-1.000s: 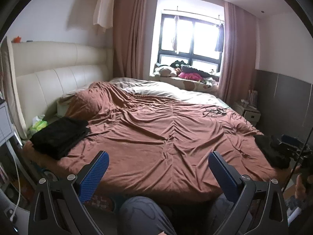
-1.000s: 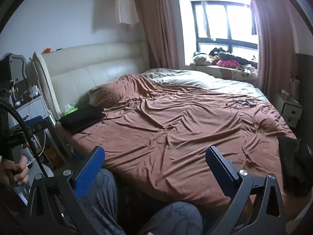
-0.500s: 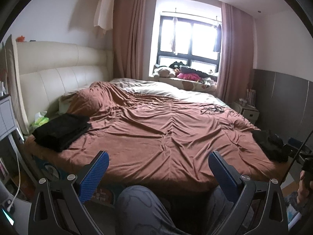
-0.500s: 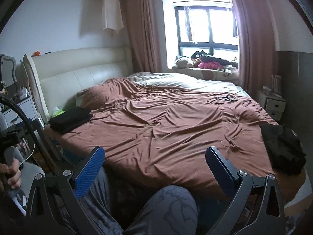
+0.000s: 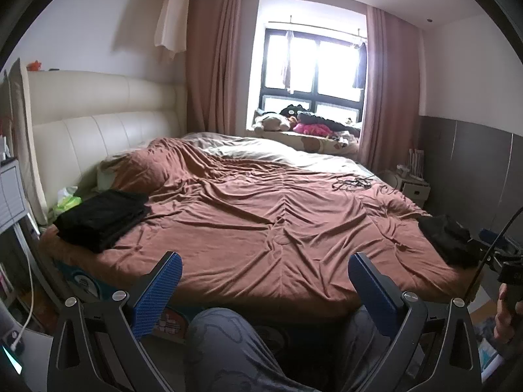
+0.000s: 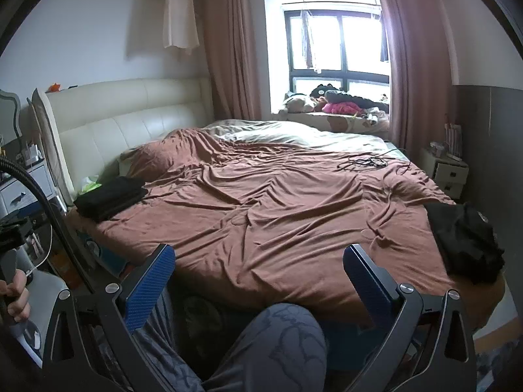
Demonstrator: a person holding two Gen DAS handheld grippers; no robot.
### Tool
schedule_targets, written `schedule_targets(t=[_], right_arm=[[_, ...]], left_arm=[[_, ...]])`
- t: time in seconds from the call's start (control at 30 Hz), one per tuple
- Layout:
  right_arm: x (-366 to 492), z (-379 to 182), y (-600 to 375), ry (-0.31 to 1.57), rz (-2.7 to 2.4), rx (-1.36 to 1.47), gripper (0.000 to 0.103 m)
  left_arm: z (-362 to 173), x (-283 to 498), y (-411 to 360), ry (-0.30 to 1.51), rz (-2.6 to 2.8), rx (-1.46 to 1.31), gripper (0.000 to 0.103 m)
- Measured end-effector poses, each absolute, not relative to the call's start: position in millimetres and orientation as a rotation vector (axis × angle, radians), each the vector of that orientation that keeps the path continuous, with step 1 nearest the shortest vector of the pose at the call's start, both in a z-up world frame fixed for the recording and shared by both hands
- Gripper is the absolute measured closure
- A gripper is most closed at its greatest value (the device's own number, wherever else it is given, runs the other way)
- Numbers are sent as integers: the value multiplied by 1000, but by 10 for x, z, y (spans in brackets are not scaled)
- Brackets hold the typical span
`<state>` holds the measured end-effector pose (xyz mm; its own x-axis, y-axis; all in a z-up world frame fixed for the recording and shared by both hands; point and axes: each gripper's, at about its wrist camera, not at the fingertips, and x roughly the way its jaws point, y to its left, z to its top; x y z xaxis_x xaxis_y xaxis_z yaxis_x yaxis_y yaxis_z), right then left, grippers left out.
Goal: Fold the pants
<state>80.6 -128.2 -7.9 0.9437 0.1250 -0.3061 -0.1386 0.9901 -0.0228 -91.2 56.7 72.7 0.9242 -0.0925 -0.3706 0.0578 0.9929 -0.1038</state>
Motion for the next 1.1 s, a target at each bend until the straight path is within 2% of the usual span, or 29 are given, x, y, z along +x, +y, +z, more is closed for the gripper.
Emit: schedule_targets(t=[1.1], right_arm=[[750, -104, -1336, 306, 145, -48, 0]], left_arm=[[824, -1044, 566, 348, -67, -104, 1]])
